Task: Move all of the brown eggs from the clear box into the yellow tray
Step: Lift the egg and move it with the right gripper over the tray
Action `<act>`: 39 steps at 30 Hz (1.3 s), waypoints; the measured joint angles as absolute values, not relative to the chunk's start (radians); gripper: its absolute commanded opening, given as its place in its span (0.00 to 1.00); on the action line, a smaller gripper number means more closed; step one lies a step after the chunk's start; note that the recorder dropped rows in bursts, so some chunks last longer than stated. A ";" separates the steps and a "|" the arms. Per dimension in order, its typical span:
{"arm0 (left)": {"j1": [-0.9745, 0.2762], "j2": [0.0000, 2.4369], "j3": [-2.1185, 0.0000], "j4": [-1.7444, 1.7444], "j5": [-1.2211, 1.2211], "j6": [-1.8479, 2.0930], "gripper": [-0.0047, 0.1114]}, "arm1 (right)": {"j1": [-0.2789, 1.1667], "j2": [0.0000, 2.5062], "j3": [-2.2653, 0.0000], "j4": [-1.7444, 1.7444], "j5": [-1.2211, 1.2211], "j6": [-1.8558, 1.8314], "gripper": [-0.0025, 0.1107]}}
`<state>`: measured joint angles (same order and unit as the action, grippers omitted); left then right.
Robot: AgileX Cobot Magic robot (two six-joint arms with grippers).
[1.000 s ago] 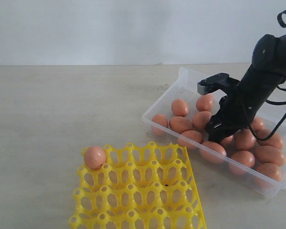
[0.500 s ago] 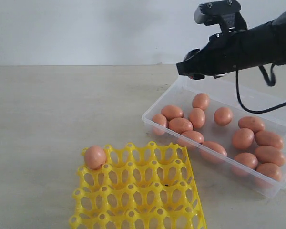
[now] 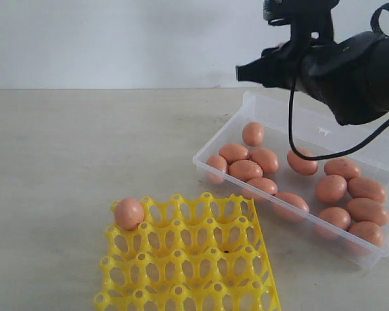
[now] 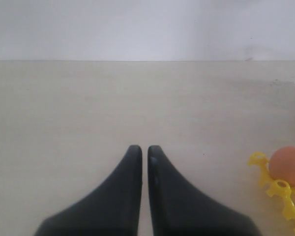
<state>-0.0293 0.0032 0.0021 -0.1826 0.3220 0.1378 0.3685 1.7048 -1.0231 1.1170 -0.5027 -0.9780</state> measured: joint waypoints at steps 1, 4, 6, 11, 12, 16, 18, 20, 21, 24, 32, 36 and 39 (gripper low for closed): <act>-0.029 0.003 0.002 -0.183 0.322 0.138 0.08 | 0.369 1.705 -1.023 1.055 -0.570 -0.920 0.02; -0.029 0.003 0.002 -0.183 0.322 0.138 0.08 | 0.369 1.705 -1.023 0.874 -0.787 -0.722 0.02; -0.029 0.003 0.002 -0.183 0.322 0.138 0.08 | 0.369 1.705 -1.023 0.731 -0.891 -0.503 0.02; -0.029 0.003 0.002 -0.183 0.322 0.138 0.08 | 0.369 1.694 -1.027 0.087 -0.840 0.134 0.02; -0.029 0.003 0.002 -0.183 0.322 0.138 0.08 | 0.369 1.694 -1.029 -0.123 -0.808 0.268 0.02; -0.029 0.003 0.002 -0.183 0.322 0.138 0.08 | 0.409 1.725 -1.026 -0.782 -0.723 0.696 0.02; -0.029 0.003 0.002 -0.183 0.322 0.138 0.08 | 0.451 1.803 -0.983 -0.957 -0.713 0.814 0.02; -0.029 0.003 0.002 -0.183 0.322 0.138 0.08 | 0.489 1.887 -0.955 -0.949 -0.730 0.798 0.02; -0.029 0.003 0.002 -0.183 0.322 0.138 0.08 | 0.510 1.920 -0.954 -0.931 -0.754 0.791 0.02; -0.029 0.003 0.002 -0.183 0.322 0.138 0.08 | 0.528 1.931 -0.939 -0.891 -0.836 0.766 0.02; -0.029 0.003 0.002 -0.183 0.322 0.138 0.08 | 0.558 1.894 -0.657 -0.443 -0.942 0.349 0.02; -0.029 0.003 0.002 -0.183 0.322 0.138 0.08 | 0.558 1.894 -0.657 -0.411 -0.889 0.308 0.02; -0.029 0.003 0.002 -0.183 0.322 0.138 0.08 | 0.558 1.902 -0.657 -0.407 -0.859 0.280 0.02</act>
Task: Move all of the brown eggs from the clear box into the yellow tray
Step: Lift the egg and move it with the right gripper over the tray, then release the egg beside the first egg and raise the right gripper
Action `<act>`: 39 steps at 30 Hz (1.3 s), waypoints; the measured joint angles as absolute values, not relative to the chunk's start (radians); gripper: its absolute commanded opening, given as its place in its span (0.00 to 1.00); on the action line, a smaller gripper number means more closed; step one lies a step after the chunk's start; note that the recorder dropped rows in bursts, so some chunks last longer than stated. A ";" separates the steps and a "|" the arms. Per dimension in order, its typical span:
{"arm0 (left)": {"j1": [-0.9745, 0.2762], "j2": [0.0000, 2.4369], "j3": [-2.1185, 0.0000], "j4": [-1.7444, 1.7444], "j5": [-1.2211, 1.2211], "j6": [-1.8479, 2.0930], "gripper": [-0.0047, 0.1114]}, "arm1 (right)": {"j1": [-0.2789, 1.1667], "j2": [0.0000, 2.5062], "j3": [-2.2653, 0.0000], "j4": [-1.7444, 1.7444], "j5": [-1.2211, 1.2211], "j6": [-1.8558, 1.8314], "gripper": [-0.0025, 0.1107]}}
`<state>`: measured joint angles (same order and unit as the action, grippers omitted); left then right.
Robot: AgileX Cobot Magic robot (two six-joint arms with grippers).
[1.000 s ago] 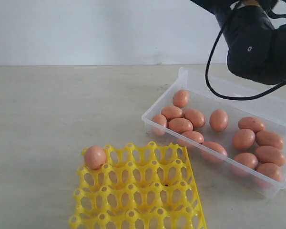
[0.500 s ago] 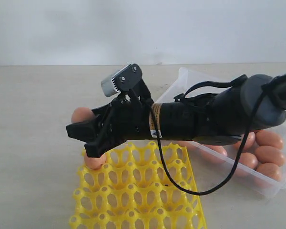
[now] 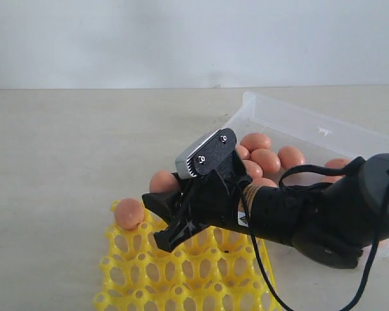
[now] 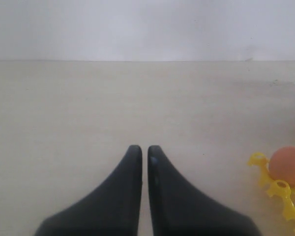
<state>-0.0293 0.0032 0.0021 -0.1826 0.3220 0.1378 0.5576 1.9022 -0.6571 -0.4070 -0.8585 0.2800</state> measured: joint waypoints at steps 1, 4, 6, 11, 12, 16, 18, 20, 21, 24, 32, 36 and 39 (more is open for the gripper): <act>-0.029 0.003 0.002 -0.183 0.322 0.138 0.08 | 0.558 1.907 -0.657 -0.406 -0.858 0.269 0.02; -0.029 0.003 0.002 -0.183 0.322 0.138 0.08 | 0.558 1.921 -0.657 -0.404 -0.858 0.265 0.02; -0.029 0.003 0.002 -0.183 0.322 0.138 0.08 | 0.558 1.939 -0.657 -0.403 -0.858 0.264 0.05; -0.029 0.003 0.002 -0.183 0.322 0.138 0.08 | 0.558 1.979 -0.685 -0.402 -0.843 0.264 0.13; -0.029 0.003 0.002 -0.183 0.322 0.138 0.08 | 0.558 1.983 -0.697 -0.402 -0.837 0.264 0.14; -0.029 0.003 0.002 -0.183 0.322 0.138 0.08 | 0.558 1.989 -0.738 -0.402 -0.833 0.264 0.14; -0.029 0.003 0.002 -0.183 0.322 0.138 0.08 | 0.558 1.989 -0.745 -0.402 -0.835 0.266 0.14; -0.029 0.003 0.002 -0.183 0.322 0.138 0.08 | 0.558 1.989 -0.746 -0.404 -0.830 0.285 0.14; -0.029 0.003 0.002 -0.183 0.322 0.138 0.08 | 0.558 1.989 -0.746 -0.410 -0.822 0.292 0.14; -0.029 0.003 0.002 -0.183 0.322 0.138 0.08 | 0.558 1.990 -0.746 -0.440 -0.795 0.299 0.14; -0.029 0.003 0.002 -0.183 0.322 0.138 0.08 | 0.558 1.990 -0.746 -0.498 -0.769 0.303 0.17; -0.029 0.003 0.002 -0.183 0.322 0.138 0.08 | 0.558 1.990 -0.746 -0.500 -0.767 0.303 0.34; -0.029 0.003 0.002 -0.183 0.322 0.138 0.08 | 0.558 1.990 -0.746 -0.502 -0.767 0.303 0.44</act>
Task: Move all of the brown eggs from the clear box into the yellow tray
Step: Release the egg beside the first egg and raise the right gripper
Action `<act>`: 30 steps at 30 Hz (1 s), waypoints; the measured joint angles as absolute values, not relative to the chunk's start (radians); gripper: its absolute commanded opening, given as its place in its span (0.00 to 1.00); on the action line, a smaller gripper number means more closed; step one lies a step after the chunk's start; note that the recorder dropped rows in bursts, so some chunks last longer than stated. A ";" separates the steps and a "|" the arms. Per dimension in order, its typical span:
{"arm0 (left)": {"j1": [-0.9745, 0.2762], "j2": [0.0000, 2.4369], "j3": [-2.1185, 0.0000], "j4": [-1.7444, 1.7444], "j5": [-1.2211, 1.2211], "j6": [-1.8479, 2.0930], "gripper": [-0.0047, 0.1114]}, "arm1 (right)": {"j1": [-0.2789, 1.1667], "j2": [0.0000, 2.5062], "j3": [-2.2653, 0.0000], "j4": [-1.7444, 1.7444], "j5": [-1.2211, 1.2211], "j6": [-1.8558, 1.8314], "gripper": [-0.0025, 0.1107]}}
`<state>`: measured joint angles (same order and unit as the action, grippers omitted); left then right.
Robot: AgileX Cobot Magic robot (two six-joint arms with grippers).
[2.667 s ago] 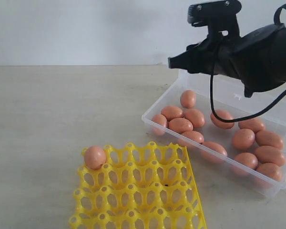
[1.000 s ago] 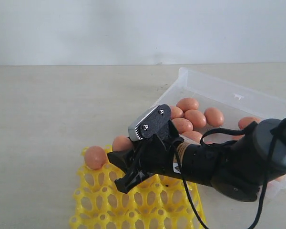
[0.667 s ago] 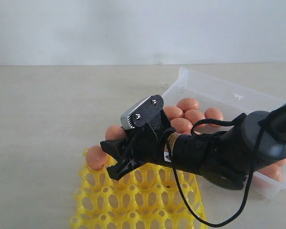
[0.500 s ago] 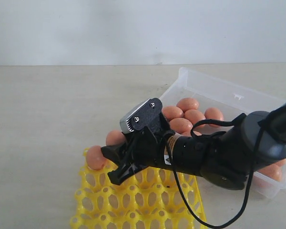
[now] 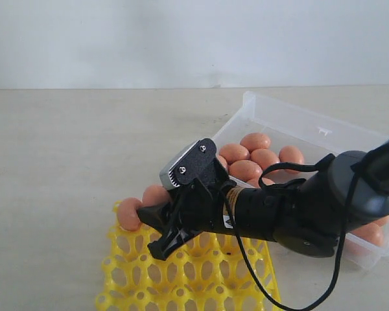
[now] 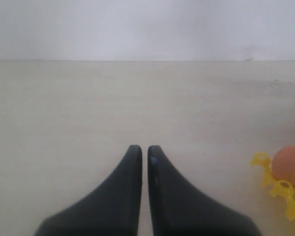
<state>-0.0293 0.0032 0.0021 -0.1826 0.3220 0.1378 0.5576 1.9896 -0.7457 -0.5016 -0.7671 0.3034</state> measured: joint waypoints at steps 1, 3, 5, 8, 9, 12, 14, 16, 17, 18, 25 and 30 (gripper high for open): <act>-0.029 0.003 0.002 -0.183 0.322 0.138 0.08 | 0.558 1.990 -0.746 -0.502 -0.767 0.303 0.45; -0.029 0.003 0.002 -0.183 0.322 0.138 0.08 | 0.558 1.990 -0.746 -0.502 -0.767 0.303 0.45; -0.029 0.003 0.002 -0.183 0.322 0.138 0.08 | 0.558 1.990 -0.746 -0.502 -0.767 0.303 0.45; -0.029 0.003 0.002 -0.183 0.322 0.138 0.08 | 0.558 1.990 -0.746 -0.502 -0.767 0.303 0.45; -0.029 0.003 0.002 -0.183 0.322 0.138 0.08 | 0.558 1.990 -0.746 -0.502 -0.767 0.303 0.45; -0.029 0.003 0.002 -0.183 0.322 0.138 0.08 | 0.558 1.990 -0.746 -0.502 -0.767 0.303 0.45; -0.029 0.003 0.002 -0.183 0.322 0.138 0.08 | 0.558 1.990 -0.746 -0.502 -0.773 0.303 0.45; -0.029 0.003 0.002 -0.183 0.322 0.138 0.08 | 0.558 1.990 -0.746 -0.499 -0.787 0.303 0.45; -0.029 0.003 0.002 -0.183 0.322 0.138 0.08 | 0.558 1.983 -0.746 -0.490 -0.795 0.303 0.45; -0.029 0.003 0.002 -0.183 0.322 0.138 0.08 | 0.558 1.970 -0.746 -0.481 -0.800 0.304 0.45; -0.029 0.003 0.002 -0.183 0.322 0.138 0.08 | 0.548 1.752 -0.747 -0.156 -0.764 0.225 0.28; -0.029 0.003 0.002 -0.183 0.322 0.138 0.08 | 0.411 1.591 -0.770 0.316 -0.487 -0.141 0.03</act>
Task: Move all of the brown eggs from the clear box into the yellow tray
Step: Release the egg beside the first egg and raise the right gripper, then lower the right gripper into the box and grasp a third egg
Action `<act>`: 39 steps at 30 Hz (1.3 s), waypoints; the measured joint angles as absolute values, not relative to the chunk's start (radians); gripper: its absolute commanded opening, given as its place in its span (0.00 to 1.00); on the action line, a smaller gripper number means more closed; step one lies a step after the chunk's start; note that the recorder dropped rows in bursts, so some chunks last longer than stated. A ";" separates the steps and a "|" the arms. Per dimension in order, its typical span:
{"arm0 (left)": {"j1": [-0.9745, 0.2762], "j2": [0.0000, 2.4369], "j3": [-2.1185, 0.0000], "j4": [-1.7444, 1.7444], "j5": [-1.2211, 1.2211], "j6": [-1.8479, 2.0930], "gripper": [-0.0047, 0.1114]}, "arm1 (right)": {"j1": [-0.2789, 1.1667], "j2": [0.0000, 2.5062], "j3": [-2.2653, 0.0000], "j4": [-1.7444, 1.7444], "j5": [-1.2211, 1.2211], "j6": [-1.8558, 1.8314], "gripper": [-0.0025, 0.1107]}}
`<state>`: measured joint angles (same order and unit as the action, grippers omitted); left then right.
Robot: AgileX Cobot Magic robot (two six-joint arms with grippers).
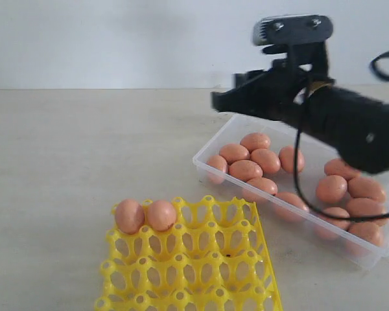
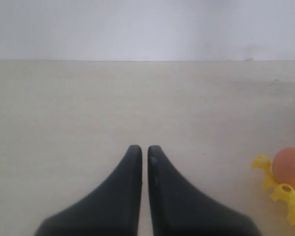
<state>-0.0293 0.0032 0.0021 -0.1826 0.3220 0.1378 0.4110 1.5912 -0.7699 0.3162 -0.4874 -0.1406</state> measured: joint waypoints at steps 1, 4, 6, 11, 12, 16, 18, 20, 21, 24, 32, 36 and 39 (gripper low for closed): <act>-0.029 0.003 0.002 -0.183 0.322 0.138 0.08 | 0.367 1.580 -0.790 0.381 -0.403 -0.221 0.05; -0.029 0.003 0.002 -0.183 0.322 0.138 0.08 | 0.184 1.593 -0.917 0.467 0.024 -0.388 0.15; -0.029 0.003 0.002 -0.183 0.322 0.138 0.08 | 0.086 1.633 -1.031 0.479 0.337 -0.445 0.22; -0.029 0.003 0.002 -0.183 0.322 0.138 0.08 | 0.001 1.771 -1.274 0.479 0.825 -0.489 0.41; -0.029 0.003 0.002 -0.183 0.322 0.138 0.08 | 0.000 1.787 -1.298 0.479 0.861 -0.494 0.45; -0.029 0.003 0.002 -0.183 0.322 0.138 0.08 | 0.026 1.845 -1.326 0.402 0.886 -0.489 0.51; -0.029 0.003 0.002 -0.183 0.322 0.138 0.08 | 0.032 1.871 -1.326 0.360 0.858 -0.453 0.51; -0.029 0.003 0.002 -0.183 0.322 0.138 0.08 | 0.032 1.890 -1.326 0.341 0.830 -0.430 0.51; -0.029 0.003 0.002 -0.183 0.322 0.138 0.08 | 0.032 1.898 -1.326 0.334 0.814 -0.424 0.51; -0.029 0.003 0.002 -0.183 0.322 0.138 0.08 | 0.034 1.926 -1.326 0.325 0.761 -0.408 0.51; -0.029 0.003 0.002 -0.183 0.322 0.138 0.08 | 0.034 1.982 -1.330 0.323 0.672 -0.404 0.51; -0.029 0.003 0.002 -0.183 0.322 0.138 0.08 | 0.034 1.999 -1.333 0.323 0.664 -0.404 0.51; -0.029 0.003 0.002 -0.183 0.322 0.138 0.08 | 0.034 2.015 -1.333 0.323 0.659 -0.399 0.51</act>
